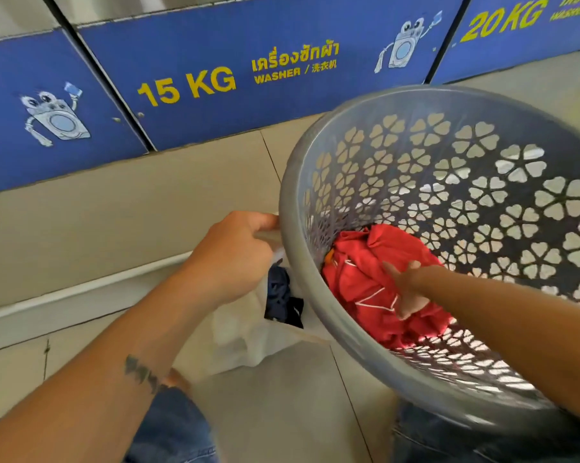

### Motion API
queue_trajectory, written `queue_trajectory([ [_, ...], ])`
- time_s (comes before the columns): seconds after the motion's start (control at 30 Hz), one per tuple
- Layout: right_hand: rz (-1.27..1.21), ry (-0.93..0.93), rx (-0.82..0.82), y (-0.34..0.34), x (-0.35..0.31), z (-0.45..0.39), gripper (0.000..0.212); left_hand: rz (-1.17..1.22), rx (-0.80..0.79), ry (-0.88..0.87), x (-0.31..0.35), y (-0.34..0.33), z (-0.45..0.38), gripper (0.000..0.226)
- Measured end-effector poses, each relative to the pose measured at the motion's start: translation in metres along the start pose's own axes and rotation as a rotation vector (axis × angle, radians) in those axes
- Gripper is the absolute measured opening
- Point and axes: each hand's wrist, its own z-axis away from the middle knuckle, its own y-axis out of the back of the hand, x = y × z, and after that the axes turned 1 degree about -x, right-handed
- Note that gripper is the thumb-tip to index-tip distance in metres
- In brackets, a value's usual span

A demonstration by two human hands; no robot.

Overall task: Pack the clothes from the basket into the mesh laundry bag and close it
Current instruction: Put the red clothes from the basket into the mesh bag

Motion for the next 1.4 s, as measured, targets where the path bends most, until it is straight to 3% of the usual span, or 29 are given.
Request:
queue_trajectory([
  [0.13,0.113,0.061,0.128,-0.02,0.002,-0.003,0.108,0.088,0.055,0.025,-0.001,0.006,-0.004,0.062],
  [0.27,0.191,0.107,0.225,-0.002,0.003,0.002,0.054,0.144,0.124,0.043,-0.001,0.015,0.0,0.061],
  [0.33,0.159,0.094,0.277,0.005,-0.001,0.007,0.043,0.157,0.175,0.055,-0.004,0.018,0.004,0.059],
  [0.43,0.044,0.044,0.348,0.007,-0.009,0.012,0.067,0.179,0.223,0.039,-0.009,0.025,0.011,0.053],
  [0.6,0.016,0.018,0.168,-0.002,-0.013,0.003,0.122,0.168,0.205,-0.019,-0.022,0.03,0.018,0.031],
  [0.73,0.163,0.084,0.114,-0.022,-0.012,-0.007,0.131,0.131,0.212,-0.041,-0.029,0.033,0.016,0.028],
  [0.87,0.453,0.144,0.223,-0.03,-0.009,-0.009,0.105,0.033,0.254,-0.019,-0.028,0.038,0.014,0.027],
  [1.0,0.465,0.198,0.249,-0.021,-0.01,-0.004,0.065,-0.028,0.257,-0.022,-0.023,0.036,0.011,0.027],
  [1.07,0.39,0.207,0.277,-0.009,-0.01,0.0,0.049,-0.038,0.255,-0.033,-0.019,0.037,0.012,0.027],
  [1.23,0.024,0.328,0.446,0.046,-0.005,0.037,0.033,-0.01,0.322,-0.037,-0.007,0.056,0.019,0.028],
  [1.4,-0.244,0.436,0.645,0.083,0.012,0.106,0.013,0.204,0.481,-0.125,0.015,0.081,0.048,0.03],
])
